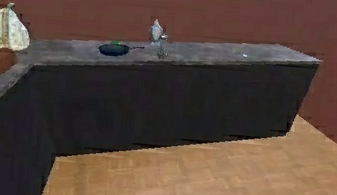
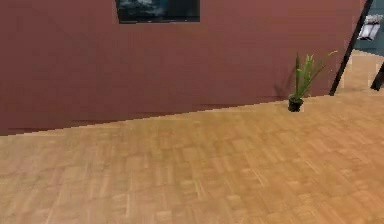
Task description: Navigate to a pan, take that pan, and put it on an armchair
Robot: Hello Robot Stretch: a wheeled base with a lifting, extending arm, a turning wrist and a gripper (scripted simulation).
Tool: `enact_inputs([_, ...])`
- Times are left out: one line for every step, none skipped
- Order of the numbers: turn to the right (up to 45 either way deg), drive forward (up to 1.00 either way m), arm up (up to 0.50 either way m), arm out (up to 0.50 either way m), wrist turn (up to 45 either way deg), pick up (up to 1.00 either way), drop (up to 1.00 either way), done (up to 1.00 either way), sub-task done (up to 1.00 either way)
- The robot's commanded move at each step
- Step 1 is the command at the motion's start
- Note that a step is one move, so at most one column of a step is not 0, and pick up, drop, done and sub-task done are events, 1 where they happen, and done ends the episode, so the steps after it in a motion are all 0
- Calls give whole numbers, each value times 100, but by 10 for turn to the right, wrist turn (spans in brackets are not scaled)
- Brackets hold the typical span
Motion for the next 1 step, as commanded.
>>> enact_inputs([-120,0,0,0,0,0,0,0,0])
